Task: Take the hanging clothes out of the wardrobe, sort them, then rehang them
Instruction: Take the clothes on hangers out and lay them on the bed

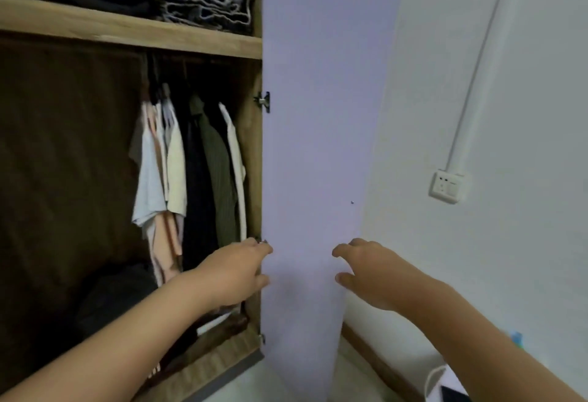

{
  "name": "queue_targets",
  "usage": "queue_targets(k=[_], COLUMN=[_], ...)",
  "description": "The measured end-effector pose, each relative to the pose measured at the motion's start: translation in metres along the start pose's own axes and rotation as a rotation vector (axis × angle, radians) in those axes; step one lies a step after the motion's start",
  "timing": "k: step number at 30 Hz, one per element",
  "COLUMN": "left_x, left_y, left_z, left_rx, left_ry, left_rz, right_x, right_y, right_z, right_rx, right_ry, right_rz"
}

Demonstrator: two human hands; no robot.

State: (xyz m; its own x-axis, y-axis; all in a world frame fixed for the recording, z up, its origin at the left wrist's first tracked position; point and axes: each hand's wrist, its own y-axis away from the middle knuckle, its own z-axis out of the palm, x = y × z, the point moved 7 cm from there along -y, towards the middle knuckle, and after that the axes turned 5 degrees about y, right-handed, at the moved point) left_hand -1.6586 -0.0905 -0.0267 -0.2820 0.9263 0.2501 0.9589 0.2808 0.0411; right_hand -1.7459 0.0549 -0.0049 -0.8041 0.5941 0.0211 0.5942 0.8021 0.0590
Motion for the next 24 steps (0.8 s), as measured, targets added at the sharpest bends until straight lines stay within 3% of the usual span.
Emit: queue_targets(k=[11,24], left_x=[-0.188,-0.318], left_y=[-0.019,-0.06], left_z=[-0.075,-0.141], left_rx=[0.111,0.332], left_ry=[-0.005,0.02], left_rz=[-0.215,-0.451], right_x=[-0.141,-0.256], right_y=[-0.156,-0.31], right_z=[-0.027,-0.093], right_rx=[0.086,0.242], right_ry=[-0.061,-0.329], right_rz=[-0.186,-0.47])
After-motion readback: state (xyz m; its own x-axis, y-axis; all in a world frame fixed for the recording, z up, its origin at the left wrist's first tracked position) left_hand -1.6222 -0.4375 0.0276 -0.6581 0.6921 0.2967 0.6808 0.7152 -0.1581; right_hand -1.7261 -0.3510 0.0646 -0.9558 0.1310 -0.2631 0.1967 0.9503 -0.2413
